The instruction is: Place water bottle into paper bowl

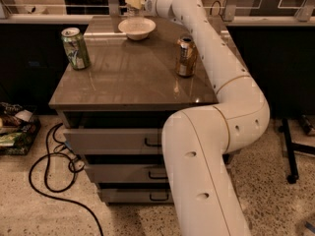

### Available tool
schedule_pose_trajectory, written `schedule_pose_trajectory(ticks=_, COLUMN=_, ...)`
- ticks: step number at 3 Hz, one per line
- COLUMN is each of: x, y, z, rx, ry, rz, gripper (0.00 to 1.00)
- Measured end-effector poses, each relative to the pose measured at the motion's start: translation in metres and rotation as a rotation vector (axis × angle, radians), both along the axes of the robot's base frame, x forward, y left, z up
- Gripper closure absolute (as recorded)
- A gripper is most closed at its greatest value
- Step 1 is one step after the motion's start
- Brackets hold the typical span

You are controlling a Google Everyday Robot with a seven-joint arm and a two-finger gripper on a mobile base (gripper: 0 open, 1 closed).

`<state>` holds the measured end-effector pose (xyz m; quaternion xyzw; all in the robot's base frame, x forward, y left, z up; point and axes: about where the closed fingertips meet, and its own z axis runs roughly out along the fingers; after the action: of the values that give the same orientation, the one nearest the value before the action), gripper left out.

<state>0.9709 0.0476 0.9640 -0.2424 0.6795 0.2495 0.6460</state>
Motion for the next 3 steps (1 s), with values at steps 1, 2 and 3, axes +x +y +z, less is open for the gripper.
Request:
schedule_pose_trajectory(ticks=1, x=0.0045, y=-0.0058, z=-0.0023, rx=-0.016, ry=-0.008, rz=-0.024, gripper=1.0)
schedule_pose_trajectory(ticks=2, x=0.0059, y=-0.0068, z=-0.0033, rx=-0.024, ry=-0.012, rz=-0.029, gripper=1.0)
schedule_pose_trajectory(ticks=3, x=0.0056, y=-0.0031, z=-0.0072, rx=-0.035, ry=-0.009, rz=-0.02, gripper=1.0)
